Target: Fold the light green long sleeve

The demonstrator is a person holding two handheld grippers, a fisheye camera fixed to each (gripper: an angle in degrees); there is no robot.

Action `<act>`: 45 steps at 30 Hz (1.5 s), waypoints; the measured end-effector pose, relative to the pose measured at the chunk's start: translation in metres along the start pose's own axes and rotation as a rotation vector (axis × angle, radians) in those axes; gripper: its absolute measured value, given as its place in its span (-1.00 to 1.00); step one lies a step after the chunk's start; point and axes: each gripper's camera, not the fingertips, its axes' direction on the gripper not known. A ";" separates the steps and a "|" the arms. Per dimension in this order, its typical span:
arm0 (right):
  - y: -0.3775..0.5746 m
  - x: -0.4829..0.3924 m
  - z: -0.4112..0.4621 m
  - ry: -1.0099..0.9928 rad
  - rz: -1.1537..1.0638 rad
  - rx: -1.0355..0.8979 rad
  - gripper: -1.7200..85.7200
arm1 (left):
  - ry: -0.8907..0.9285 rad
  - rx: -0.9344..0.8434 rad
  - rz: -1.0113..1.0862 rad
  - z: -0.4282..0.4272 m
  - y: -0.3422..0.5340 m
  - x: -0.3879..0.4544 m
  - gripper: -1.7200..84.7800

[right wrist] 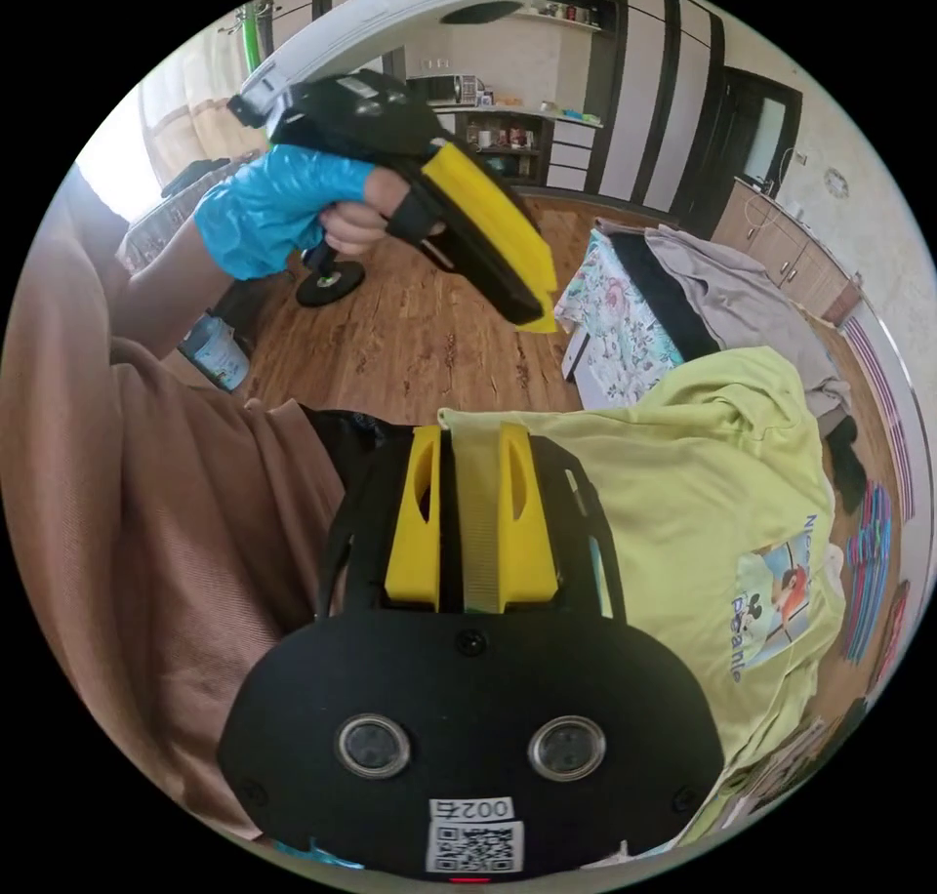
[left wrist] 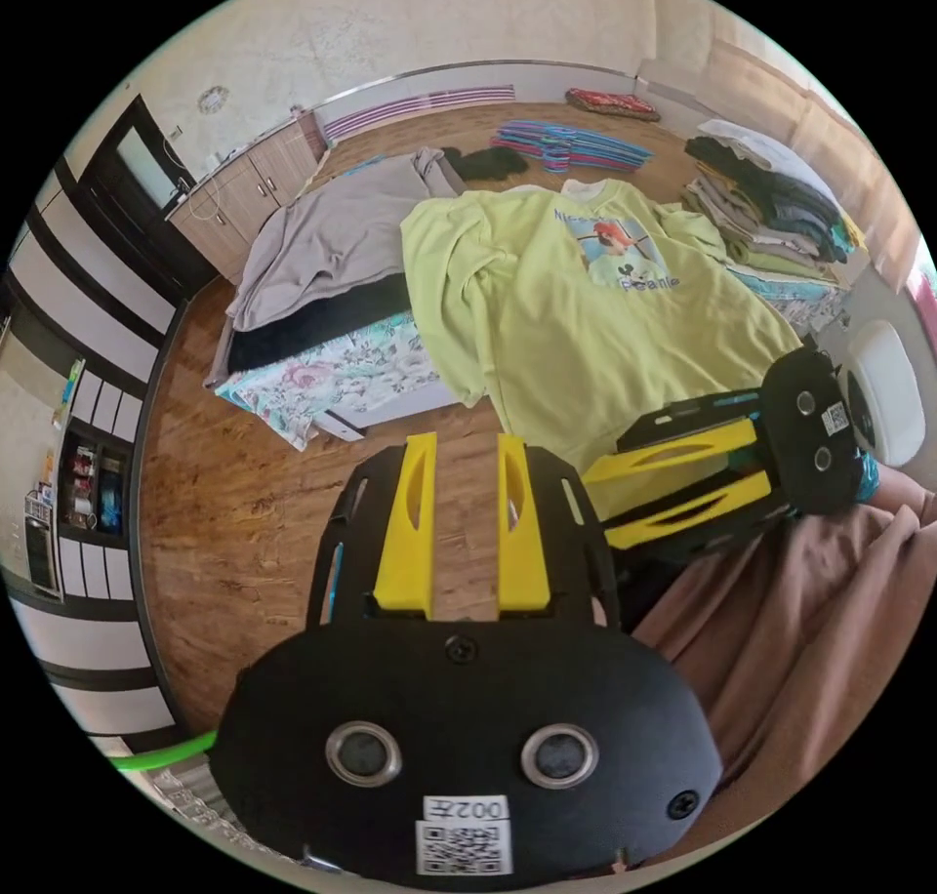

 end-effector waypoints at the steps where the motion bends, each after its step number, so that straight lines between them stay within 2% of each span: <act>1: -0.002 -0.003 0.001 0.011 0.007 0.001 -0.78 | 0.014 -0.001 0.003 0.001 0.004 -0.002 -0.82; 11: -0.017 -0.023 0.004 -0.009 0.046 0.034 -0.95 | 0.198 -0.072 0.084 0.021 0.062 -0.021 -0.77; 18: -0.020 -0.043 -0.003 0.042 0.031 0.066 -0.96 | 0.274 -0.014 0.074 0.043 0.076 -0.035 -0.86; 21: -0.020 -0.052 -0.001 0.063 0.012 0.014 -0.92 | 0.319 -0.031 0.079 0.049 0.082 -0.040 -0.95; 27: -0.012 -0.068 -0.006 0.104 -0.003 -0.077 -0.82 | 0.271 -0.009 0.102 0.032 0.097 -0.056 -0.98; 34: 0.012 -0.083 -0.029 0.254 0.029 -0.144 -0.96 | 0.143 0.037 0.186 -0.008 0.109 -0.066 -0.98; 39: 0.030 -0.091 -0.045 0.158 0.094 -0.094 -0.93 | 0.116 0.025 0.214 -0.011 0.120 -0.065 -0.98; 43: 0.039 -0.098 -0.047 0.063 0.117 -0.080 -0.76 | 0.113 -0.028 0.197 0.008 0.127 -0.063 -0.98; 45: 0.043 -0.101 -0.045 0.086 0.121 -0.105 -0.74 | 0.123 -0.036 0.171 0.013 0.132 -0.065 -0.98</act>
